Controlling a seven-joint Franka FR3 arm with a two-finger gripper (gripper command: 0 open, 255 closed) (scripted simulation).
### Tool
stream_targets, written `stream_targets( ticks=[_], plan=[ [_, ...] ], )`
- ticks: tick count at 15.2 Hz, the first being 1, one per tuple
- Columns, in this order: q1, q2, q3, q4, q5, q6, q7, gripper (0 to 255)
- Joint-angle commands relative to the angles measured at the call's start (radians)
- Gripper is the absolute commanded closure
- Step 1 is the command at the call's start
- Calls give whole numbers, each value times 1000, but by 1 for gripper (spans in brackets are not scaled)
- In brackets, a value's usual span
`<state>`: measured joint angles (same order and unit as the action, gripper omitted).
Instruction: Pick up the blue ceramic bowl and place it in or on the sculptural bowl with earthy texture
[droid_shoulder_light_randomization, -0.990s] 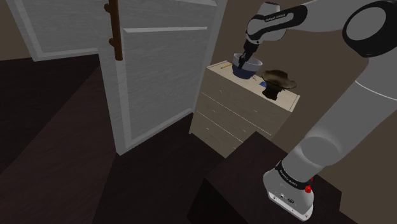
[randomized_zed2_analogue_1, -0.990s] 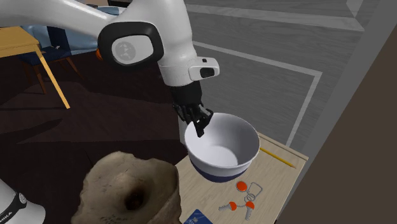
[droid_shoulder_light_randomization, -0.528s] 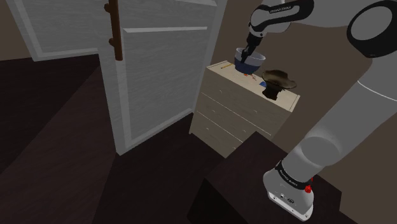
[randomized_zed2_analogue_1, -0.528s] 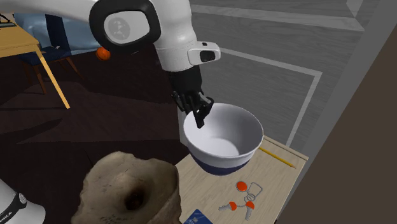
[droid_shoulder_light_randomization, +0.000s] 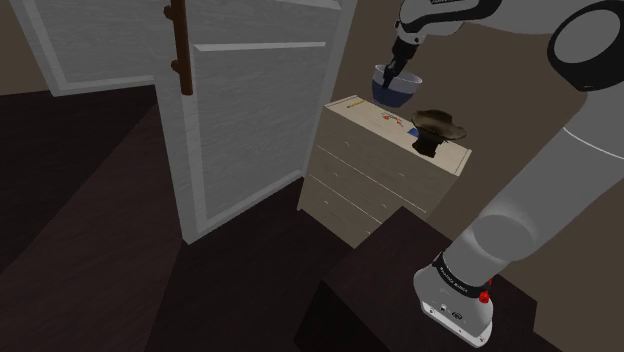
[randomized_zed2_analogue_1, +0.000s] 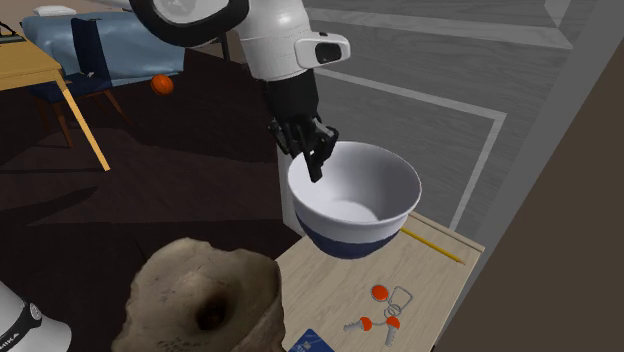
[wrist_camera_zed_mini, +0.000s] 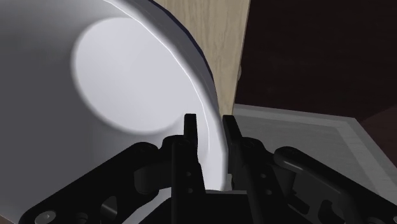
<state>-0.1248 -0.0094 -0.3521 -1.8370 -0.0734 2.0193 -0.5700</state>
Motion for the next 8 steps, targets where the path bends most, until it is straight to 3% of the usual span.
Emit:
stream_targets(
  ticks=[1,8],
  plan=[
    [0,-2,0,26,0,-27,-1,255],
    [1,2,1,124,4,-122,-8,255]
  ],
)
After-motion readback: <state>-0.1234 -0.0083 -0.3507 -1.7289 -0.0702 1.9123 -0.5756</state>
